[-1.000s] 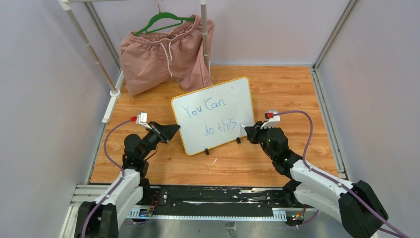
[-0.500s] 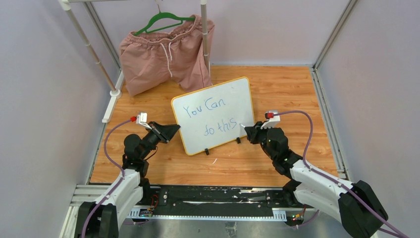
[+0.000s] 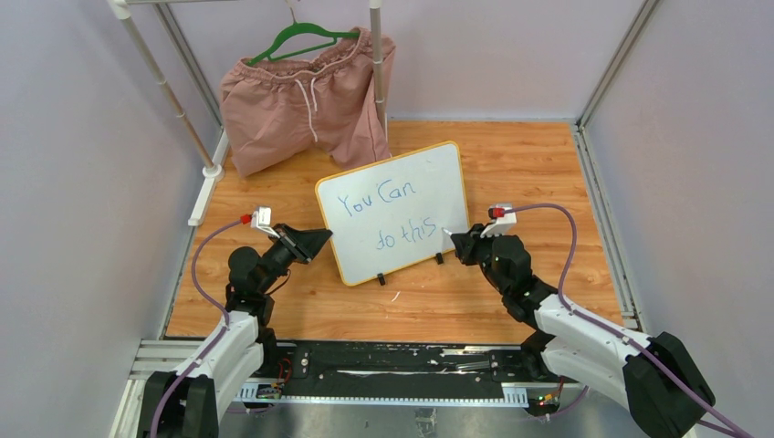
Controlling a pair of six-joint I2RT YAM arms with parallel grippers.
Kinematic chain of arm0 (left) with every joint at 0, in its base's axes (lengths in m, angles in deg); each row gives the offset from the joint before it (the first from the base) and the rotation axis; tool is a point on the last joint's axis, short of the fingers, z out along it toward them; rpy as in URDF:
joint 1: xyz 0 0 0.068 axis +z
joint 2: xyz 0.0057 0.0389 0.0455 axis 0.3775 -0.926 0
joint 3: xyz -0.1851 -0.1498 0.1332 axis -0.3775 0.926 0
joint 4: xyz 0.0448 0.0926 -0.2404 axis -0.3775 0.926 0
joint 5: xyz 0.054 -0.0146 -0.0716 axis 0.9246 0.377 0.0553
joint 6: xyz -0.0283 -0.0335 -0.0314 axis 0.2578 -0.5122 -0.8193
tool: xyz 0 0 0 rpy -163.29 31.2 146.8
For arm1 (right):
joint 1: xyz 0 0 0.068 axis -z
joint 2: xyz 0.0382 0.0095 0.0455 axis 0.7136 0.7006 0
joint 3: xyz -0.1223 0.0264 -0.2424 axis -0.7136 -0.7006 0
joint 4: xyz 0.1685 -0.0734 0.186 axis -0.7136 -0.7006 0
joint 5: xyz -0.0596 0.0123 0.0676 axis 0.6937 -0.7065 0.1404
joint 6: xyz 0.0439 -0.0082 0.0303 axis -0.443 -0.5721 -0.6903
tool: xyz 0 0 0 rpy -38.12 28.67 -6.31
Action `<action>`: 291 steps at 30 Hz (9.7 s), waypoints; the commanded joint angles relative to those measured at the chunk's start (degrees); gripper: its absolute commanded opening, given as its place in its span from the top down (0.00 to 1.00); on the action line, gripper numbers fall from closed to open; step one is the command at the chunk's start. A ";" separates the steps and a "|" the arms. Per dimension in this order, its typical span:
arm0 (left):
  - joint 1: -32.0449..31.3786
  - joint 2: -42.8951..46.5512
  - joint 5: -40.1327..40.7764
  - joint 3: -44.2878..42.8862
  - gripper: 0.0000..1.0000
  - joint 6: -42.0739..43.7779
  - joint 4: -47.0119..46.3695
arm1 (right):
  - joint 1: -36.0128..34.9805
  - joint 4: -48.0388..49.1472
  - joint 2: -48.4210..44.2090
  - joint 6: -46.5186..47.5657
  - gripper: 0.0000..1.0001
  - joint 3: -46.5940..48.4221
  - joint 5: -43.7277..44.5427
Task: Write a sentence on the whiteboard
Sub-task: Write a sentence on the whiteboard, then move the whiteboard to the center of the board, then close the whiteboard marker at the center of the board.
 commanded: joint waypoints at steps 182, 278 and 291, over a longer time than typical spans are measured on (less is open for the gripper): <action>-55.64 -44.16 73.43 -37.75 0.86 -19.43 60.99 | 0.96 -46.39 -39.17 7.36 1.00 11.46 -12.31; -59.90 -85.71 49.20 -107.28 0.39 16.16 80.90 | 0.95 -60.90 -52.09 15.66 1.00 33.17 10.30; -56.22 -91.15 46.89 -112.42 0.44 14.17 84.92 | 0.91 -60.34 -52.08 17.65 1.00 32.64 9.83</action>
